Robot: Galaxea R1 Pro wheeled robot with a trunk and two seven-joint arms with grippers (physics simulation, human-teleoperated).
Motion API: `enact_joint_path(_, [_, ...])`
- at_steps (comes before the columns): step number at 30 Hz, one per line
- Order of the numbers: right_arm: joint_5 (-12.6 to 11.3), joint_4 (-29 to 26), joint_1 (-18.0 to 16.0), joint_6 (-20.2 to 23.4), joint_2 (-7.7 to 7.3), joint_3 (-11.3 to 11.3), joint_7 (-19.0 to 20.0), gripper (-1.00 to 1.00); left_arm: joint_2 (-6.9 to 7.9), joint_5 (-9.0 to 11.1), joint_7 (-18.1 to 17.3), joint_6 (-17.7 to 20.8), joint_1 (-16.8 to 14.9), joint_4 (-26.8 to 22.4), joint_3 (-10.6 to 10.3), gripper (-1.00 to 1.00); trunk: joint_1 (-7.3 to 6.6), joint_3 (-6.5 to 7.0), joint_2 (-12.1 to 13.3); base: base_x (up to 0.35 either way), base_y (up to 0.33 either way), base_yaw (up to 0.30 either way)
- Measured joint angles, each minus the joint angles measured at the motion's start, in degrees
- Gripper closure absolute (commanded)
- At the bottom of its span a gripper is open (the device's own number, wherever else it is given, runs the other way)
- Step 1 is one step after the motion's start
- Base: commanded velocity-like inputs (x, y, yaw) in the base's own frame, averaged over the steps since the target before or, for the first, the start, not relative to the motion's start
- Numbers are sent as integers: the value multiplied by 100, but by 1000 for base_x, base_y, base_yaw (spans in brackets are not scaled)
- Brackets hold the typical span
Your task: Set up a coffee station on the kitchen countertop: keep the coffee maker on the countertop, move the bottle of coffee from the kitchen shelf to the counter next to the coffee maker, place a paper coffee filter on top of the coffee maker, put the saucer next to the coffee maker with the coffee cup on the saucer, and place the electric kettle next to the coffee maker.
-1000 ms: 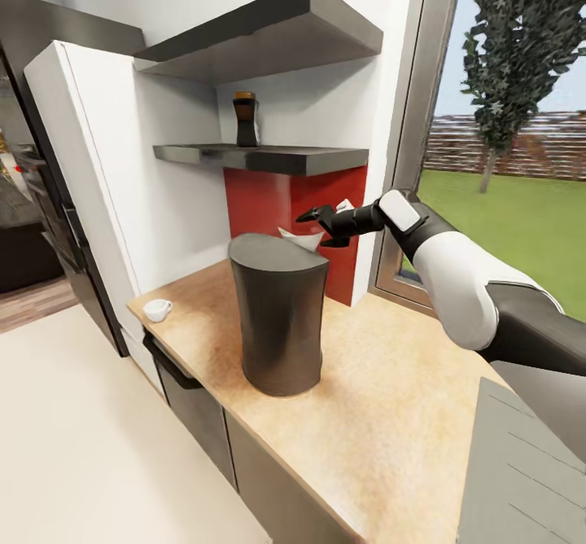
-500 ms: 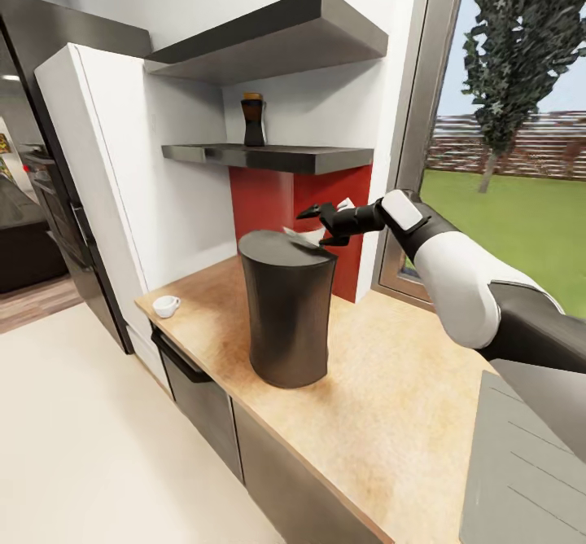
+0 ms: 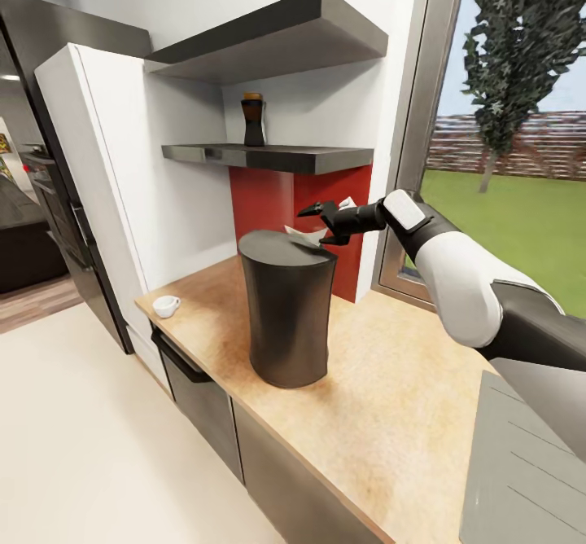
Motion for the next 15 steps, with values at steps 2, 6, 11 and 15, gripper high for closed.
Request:
enact_joint_path(2, [-68, -15, -65, 23, 38, -73, 50, -100, -64, -19, 17, -72, 15, -58, -10, -100, 0, 0, -1, 0, 0, 0])
enact_joint_path(6, [-21, -8, -195, -1, 43, -86, 1, -100, -93, -7, 12, -93, 15, -80, -3, -100, 0, 0, -1, 0, 0, 0])
enact_joint_path(11, [-3, -3, -218, -12, -12, -65, -19, -100, -95, -3, 10, -84, 15, -80, 0, -100, 0, 0, -1, 12, -4, 0])
enact_joint_path(15, [11, -4, -220, -8, -54, -59, -35, -100, -97, -3, 8, -83, 15, -80, 0, -100, -2, 0, -2, 126, -156, 0])
